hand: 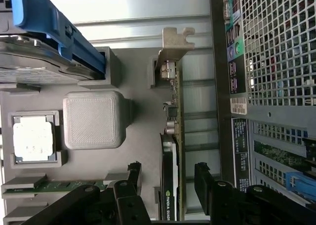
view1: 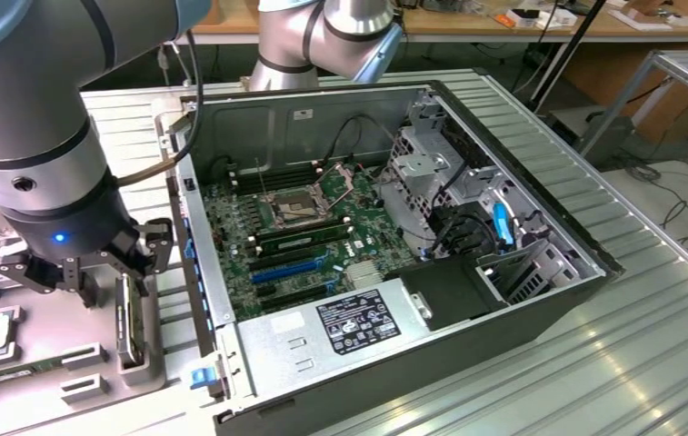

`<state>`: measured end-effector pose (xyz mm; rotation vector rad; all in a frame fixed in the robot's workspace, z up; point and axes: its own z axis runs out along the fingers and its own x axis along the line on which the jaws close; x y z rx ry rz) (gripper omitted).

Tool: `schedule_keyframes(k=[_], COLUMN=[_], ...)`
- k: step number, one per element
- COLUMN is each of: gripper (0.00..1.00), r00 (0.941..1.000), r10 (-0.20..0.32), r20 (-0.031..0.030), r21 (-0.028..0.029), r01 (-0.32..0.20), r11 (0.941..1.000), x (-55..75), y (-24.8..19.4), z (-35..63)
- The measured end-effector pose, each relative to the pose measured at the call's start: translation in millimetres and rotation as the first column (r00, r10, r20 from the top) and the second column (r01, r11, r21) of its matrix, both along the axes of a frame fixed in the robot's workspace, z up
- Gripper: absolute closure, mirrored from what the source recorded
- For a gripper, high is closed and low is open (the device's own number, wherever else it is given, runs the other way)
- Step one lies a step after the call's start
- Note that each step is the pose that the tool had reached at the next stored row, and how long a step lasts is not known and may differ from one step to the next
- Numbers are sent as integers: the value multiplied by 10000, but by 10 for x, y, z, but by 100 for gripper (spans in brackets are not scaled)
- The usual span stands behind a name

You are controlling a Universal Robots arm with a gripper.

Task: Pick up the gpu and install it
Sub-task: 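Pick up the gpu and move the gpu toward the slot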

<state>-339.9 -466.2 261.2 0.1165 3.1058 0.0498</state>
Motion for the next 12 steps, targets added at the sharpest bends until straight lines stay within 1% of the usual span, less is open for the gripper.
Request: schedule_keyframes(k=[6, 12], gripper=[44, 44], r00=[10000, 10000], r10=[0, 0], r20=[12, 45], r21=[1, 1], r01=[0, 0], r11=[10000, 10000], x=[-2, -4], y=[-5, -16], z=[-32, -76])
